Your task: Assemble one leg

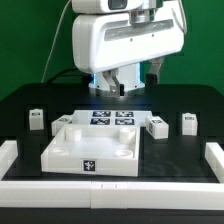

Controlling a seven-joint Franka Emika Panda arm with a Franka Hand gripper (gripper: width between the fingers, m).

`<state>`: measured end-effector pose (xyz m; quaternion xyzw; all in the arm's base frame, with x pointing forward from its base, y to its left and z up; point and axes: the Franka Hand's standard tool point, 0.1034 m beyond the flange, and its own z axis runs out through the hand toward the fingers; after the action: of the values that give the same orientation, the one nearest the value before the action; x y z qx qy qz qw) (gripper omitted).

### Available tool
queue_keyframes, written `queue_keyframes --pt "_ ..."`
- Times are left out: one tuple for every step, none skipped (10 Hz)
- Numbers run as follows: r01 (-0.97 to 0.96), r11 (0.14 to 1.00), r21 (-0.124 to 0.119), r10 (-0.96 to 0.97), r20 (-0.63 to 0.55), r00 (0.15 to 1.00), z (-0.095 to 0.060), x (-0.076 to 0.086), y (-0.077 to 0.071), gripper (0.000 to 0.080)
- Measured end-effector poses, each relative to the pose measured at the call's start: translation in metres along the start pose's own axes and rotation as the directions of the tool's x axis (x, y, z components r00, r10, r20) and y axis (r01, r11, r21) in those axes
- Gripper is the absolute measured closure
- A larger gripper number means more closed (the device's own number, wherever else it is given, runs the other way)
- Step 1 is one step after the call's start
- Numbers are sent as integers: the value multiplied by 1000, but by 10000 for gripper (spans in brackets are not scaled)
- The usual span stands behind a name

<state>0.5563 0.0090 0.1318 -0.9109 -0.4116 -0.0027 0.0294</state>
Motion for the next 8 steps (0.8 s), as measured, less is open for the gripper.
queue_keyframes --pt "95 995 14 -95 11 995 10 -12 -7 150" --pt "173 984 32 -173 20 985 20 -23 -13 150" --pt "227 974 12 -227 10 974 29 -30 -17 150" --pt "257 967 7 -257 8 966 41 -44 -24 150" --pt "257 966 15 -257 12 966 50 -56 -28 150" --pt "247 969 16 -247 13 969 47 -54 -26 150" --pt "248 969 12 -249 11 969 47 -53 -25 150" --pt "247 969 13 -248 12 969 48 -54 -26 150"
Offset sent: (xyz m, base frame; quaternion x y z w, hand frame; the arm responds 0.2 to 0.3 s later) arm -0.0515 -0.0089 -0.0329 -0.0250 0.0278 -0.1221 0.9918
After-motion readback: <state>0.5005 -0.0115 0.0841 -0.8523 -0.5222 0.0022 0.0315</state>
